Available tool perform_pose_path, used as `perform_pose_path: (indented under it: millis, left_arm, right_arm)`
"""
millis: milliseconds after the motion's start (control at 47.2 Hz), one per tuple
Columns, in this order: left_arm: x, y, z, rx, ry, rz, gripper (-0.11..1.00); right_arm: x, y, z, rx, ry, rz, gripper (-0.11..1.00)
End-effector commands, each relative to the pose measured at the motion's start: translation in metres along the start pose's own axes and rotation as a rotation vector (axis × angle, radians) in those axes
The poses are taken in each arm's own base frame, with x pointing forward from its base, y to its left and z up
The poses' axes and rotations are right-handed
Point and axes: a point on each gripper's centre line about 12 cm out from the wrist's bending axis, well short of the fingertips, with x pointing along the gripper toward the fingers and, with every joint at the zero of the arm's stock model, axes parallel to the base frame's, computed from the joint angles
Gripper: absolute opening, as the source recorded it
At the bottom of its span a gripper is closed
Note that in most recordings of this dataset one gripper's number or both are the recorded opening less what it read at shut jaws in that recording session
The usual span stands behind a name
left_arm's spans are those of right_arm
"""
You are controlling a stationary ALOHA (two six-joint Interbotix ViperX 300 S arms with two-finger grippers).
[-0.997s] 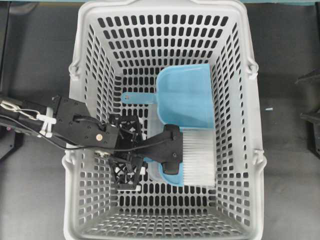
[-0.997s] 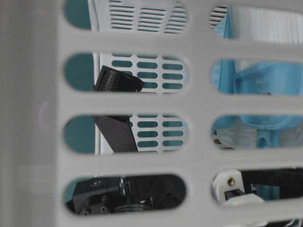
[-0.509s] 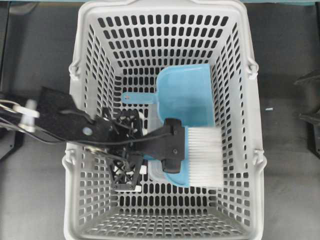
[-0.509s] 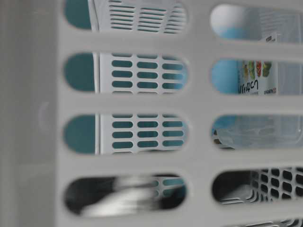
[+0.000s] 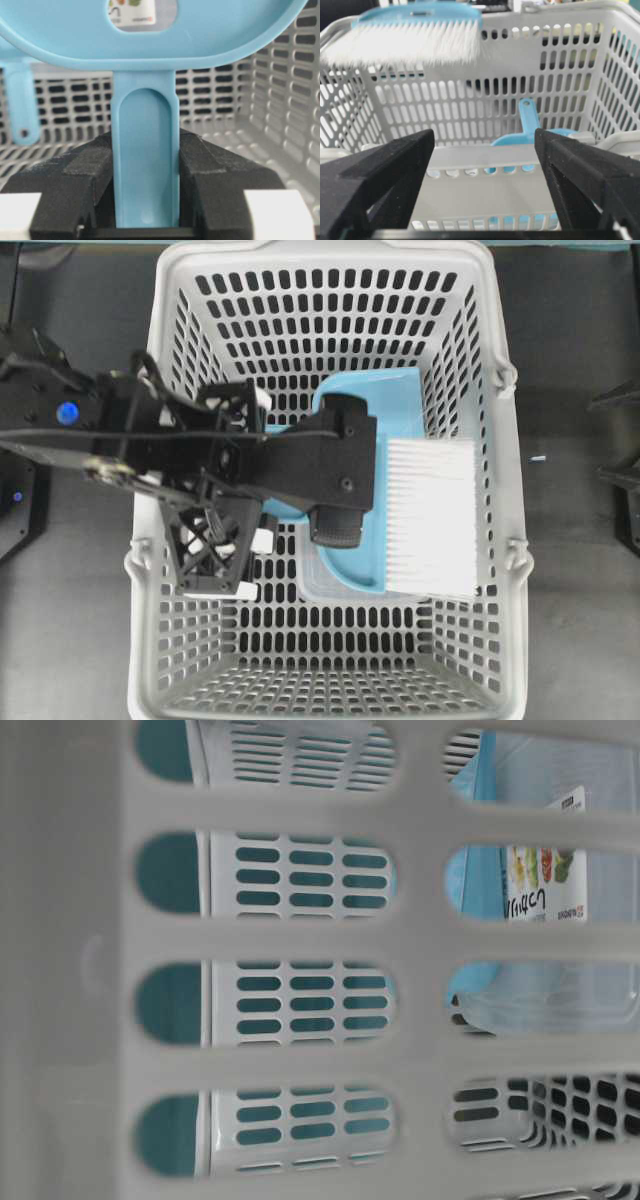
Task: Pick up the hand brush from the shopping basket with the left arm.
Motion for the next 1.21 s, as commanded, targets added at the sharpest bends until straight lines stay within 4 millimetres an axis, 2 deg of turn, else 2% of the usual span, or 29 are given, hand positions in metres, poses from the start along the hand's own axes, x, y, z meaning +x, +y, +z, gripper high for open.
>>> perform_pose_path:
  millis: [0,360,1187]
  left_arm:
    - [-0.011,-0.001,0.004,0.013,-0.032,-0.002,0.25]
    - [-0.003,-0.002,0.002,0.001,-0.009,0.0,0.25]
    - [0.006,-0.002,0.001,0.003,0.012,0.004,0.25]
  right_arm:
    - [0.001,0.0,0.003,0.005,-0.008,0.001,0.77]
    - [0.0,0.0,0.003,0.067,-0.009,0.002,0.77]
    - [0.0,0.0,0.003,0.067,-0.009,0.003,0.77]
